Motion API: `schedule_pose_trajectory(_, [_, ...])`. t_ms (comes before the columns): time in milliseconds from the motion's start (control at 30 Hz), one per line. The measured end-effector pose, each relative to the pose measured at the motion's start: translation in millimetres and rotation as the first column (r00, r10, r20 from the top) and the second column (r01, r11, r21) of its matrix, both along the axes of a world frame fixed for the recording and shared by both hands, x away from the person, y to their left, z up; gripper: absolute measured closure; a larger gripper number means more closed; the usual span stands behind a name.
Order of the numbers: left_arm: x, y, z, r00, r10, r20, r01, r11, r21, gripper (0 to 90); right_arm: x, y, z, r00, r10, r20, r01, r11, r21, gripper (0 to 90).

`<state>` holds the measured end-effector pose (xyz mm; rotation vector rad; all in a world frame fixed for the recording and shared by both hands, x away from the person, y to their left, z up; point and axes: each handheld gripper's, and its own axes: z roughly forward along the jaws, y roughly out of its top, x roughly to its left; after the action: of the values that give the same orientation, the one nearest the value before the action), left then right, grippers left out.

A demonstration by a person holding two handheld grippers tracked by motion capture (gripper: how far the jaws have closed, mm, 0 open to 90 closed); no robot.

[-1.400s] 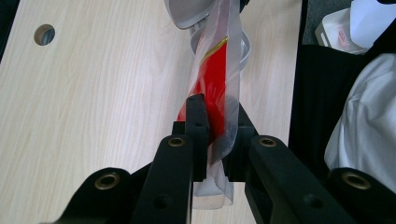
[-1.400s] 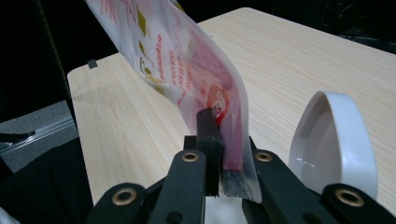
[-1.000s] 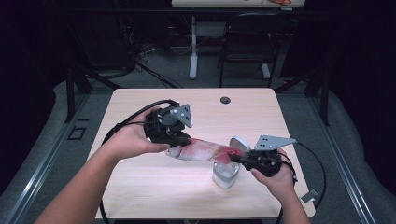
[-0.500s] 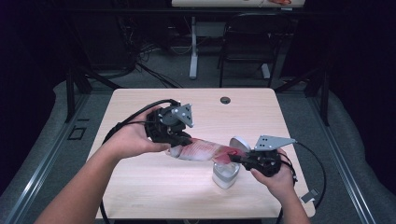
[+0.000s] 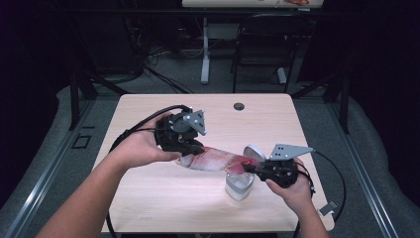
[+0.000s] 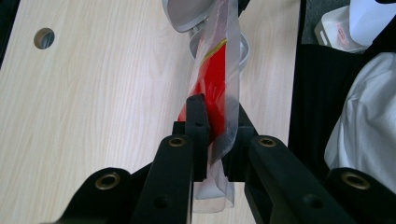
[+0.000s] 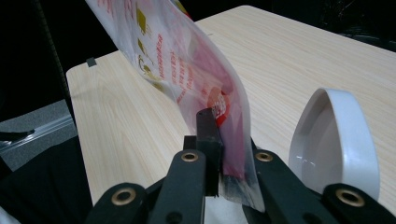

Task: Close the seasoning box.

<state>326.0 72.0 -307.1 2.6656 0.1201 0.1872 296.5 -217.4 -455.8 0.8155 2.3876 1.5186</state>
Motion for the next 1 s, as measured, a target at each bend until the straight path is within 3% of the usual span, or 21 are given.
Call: schedule_pose_trajectory(1000, [2.0,-7.8,5.5,0.9998,-0.019,0.002,0.019,0.9994,0.030,83.6,0.0,-2.3,-0.3,1.0000,-0.003,-0.001,0.003,1.0000,-0.004,88.2])
